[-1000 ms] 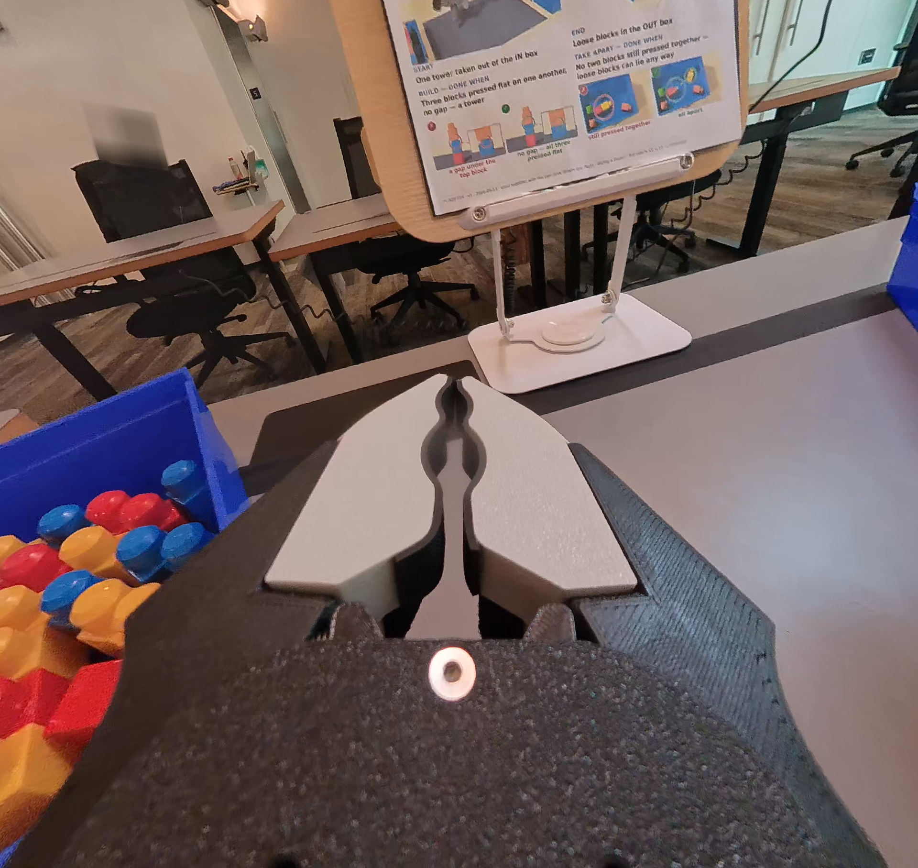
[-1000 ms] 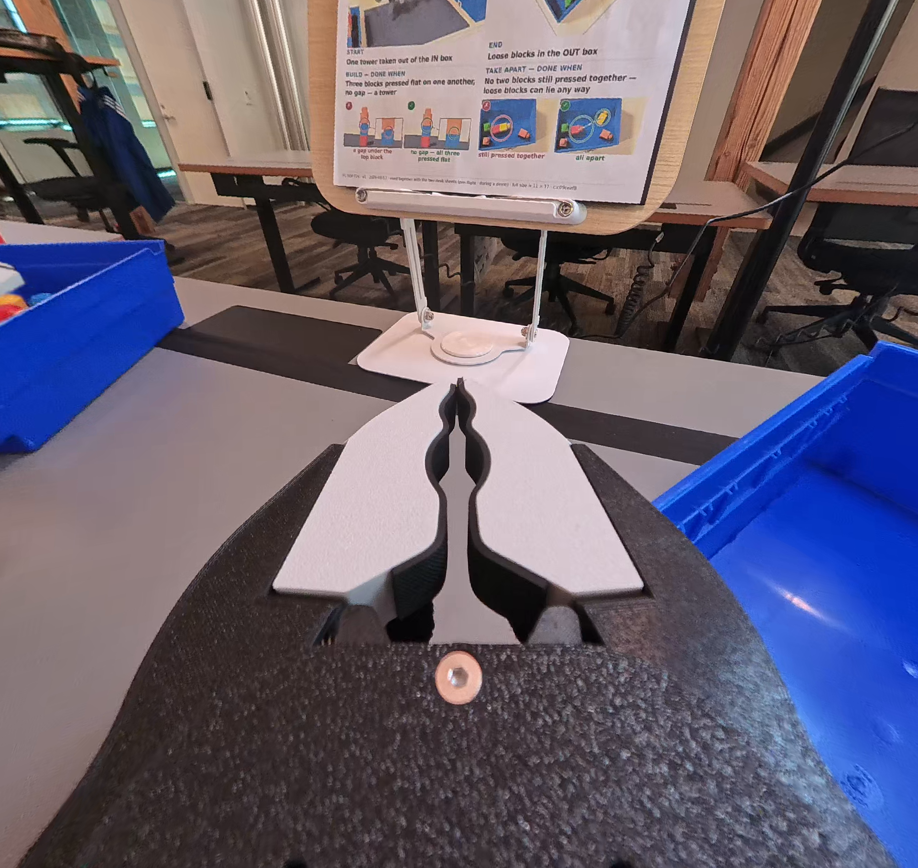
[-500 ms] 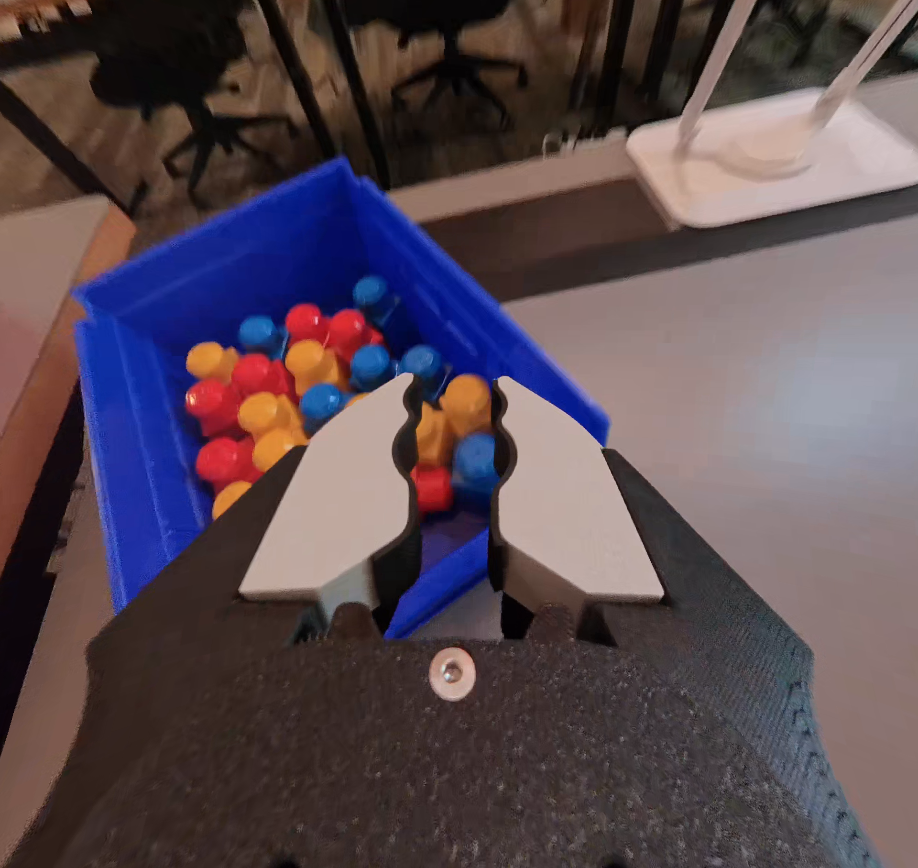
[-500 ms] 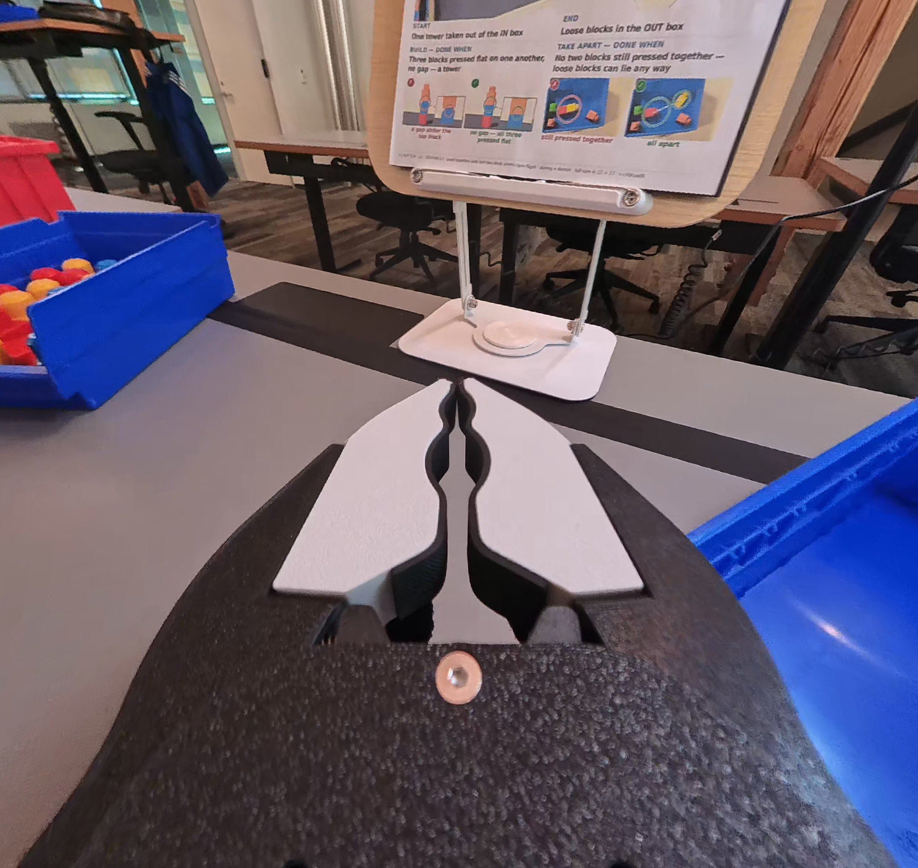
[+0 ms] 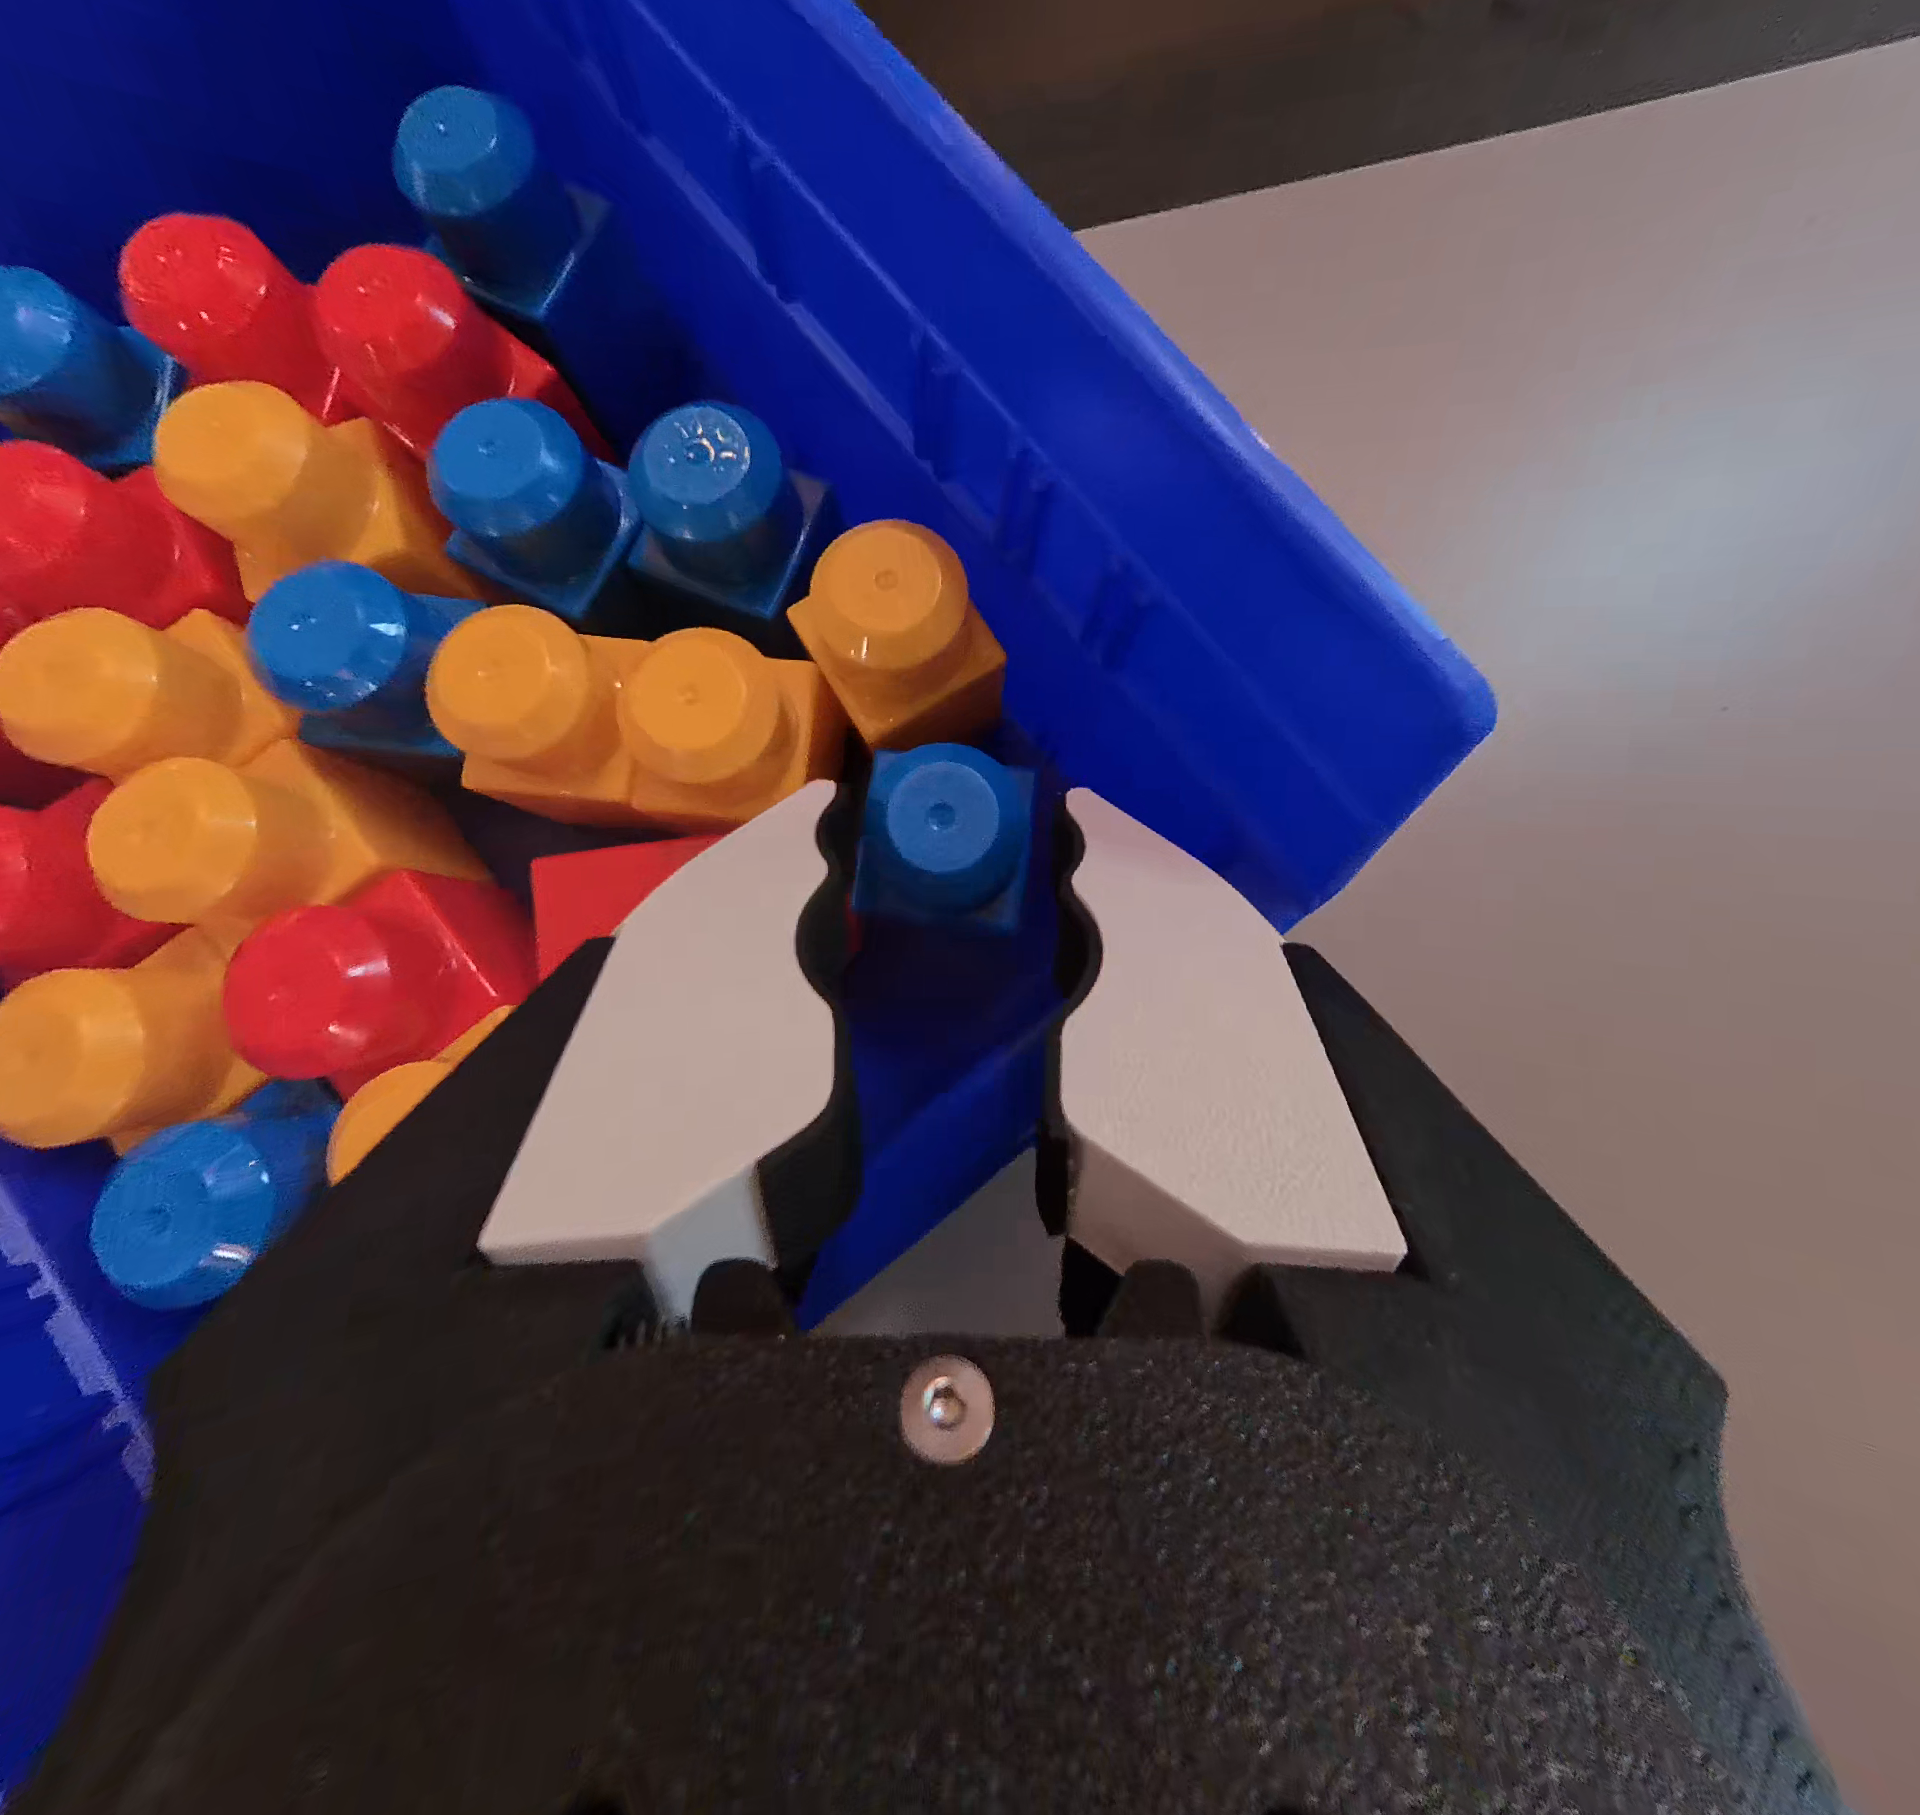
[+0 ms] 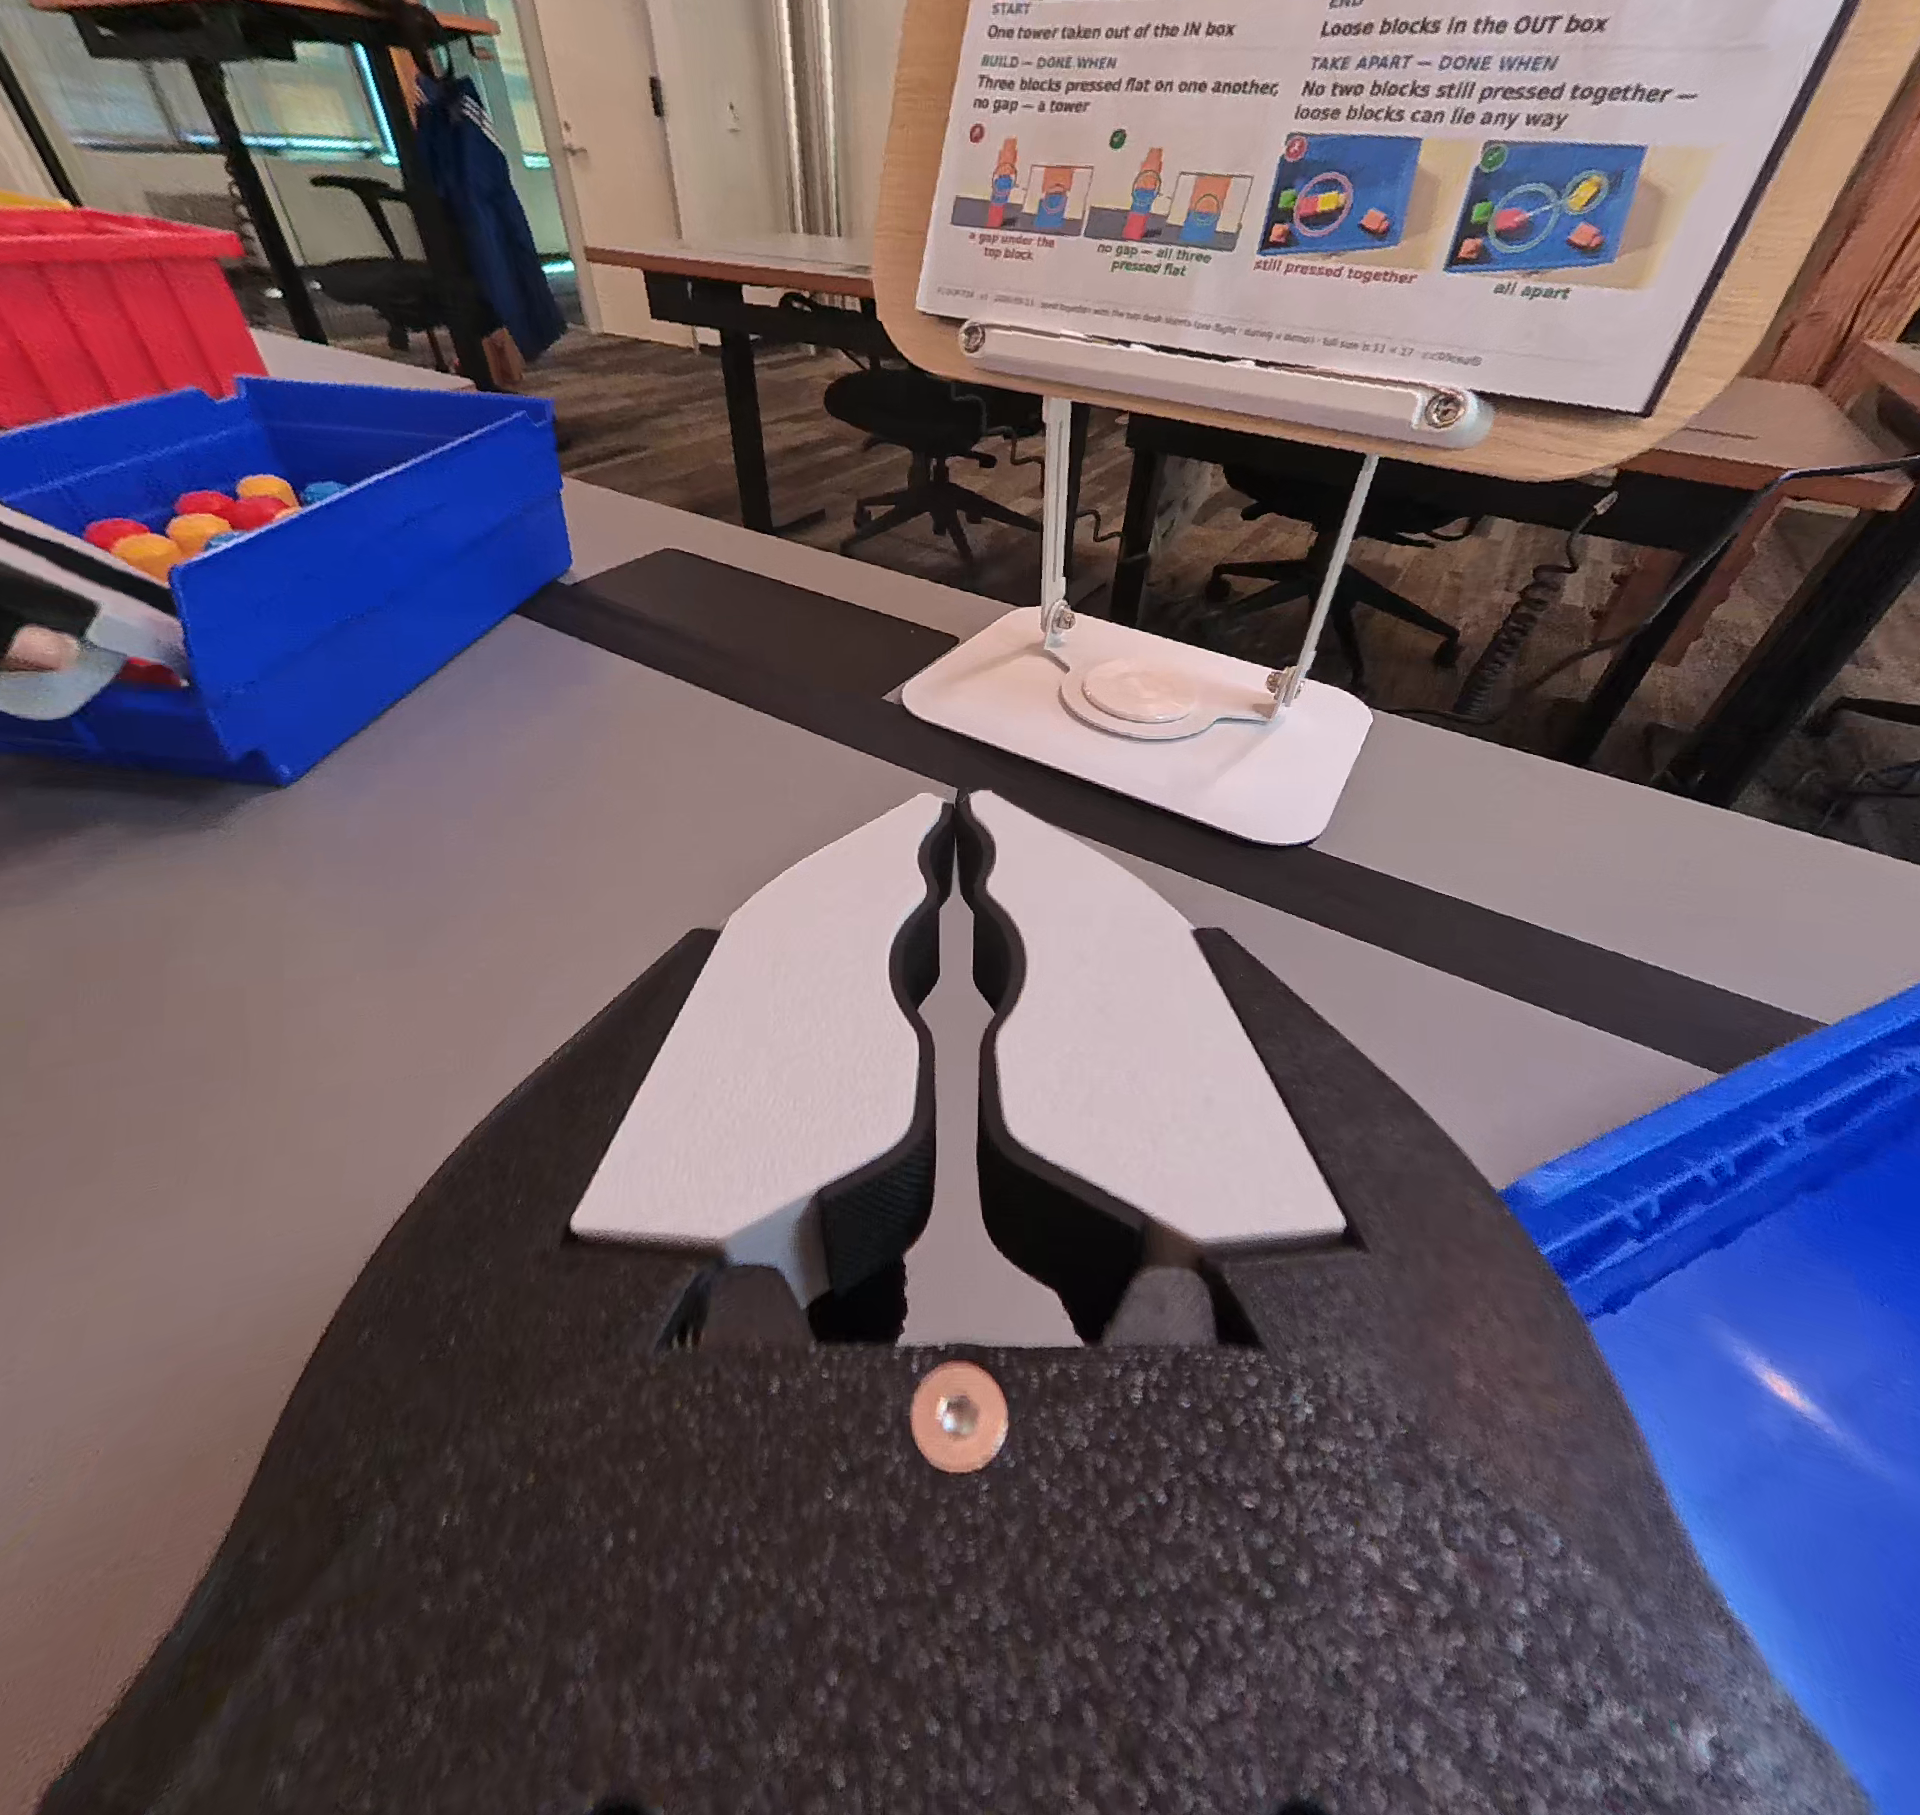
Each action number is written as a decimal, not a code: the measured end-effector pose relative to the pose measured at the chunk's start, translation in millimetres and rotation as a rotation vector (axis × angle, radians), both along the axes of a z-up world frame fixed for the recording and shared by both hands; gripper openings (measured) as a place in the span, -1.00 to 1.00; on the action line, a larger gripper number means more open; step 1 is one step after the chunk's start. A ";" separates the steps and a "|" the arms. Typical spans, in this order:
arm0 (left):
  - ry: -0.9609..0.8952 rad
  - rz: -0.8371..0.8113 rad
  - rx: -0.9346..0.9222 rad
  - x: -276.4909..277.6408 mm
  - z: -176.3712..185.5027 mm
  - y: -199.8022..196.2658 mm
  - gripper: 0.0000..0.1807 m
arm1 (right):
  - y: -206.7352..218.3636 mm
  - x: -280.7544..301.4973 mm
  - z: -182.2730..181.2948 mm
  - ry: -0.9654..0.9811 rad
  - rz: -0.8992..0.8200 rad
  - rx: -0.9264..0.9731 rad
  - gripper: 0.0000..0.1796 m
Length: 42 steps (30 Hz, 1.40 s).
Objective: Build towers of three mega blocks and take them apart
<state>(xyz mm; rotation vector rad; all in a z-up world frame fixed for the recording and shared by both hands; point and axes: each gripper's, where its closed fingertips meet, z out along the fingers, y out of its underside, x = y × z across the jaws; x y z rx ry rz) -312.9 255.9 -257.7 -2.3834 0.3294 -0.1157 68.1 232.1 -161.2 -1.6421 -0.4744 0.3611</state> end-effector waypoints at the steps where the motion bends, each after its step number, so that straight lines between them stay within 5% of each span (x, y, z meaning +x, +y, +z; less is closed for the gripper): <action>1: 0.000 -0.005 0.007 1.2 1.3 0.8 -0.66 | -0.3 -1.3 -1.0 -0.004 0.005 -0.002 -0.99; 7: 0.051 0.018 0.061 -6.5 12.8 3.8 -0.67 | -2.1 -4.6 -2.2 -0.021 0.019 0.001 -0.99; 13: 0.018 0.010 0.314 3.1 94.8 -1.6 -0.67 | -3.8 -6.4 0.5 -0.018 0.034 0.016 -0.99; 20: -0.157 -0.398 0.485 104.3 167.1 -42.9 -0.68 | -21.8 -32.9 6.9 -0.040 0.188 0.075 -0.99; 25: -0.198 -0.790 0.366 183.0 143.5 -82.5 -0.68 | -48.0 -69.3 -2.9 -0.100 0.406 0.058 -0.99; 29: -0.111 -1.041 0.238 230.6 96.9 -107.6 -0.68 | -69.9 -94.7 -16.9 -0.138 0.577 0.003 -0.45; 33: -0.094 -1.164 0.143 267.5 64.3 -123.6 -0.68 | -93.0 -111.4 -34.9 -0.211 0.723 -0.053 -0.26; 39: -0.127 -1.236 0.153 283.1 63.6 -138.0 -0.68 | -109.4 -121.5 -60.1 -0.320 0.809 -0.108 -0.31; 42: -0.187 -1.233 0.167 279.5 74.0 -140.2 -0.68 | -109.0 -120.8 -57.5 -0.309 0.802 -0.082 -0.57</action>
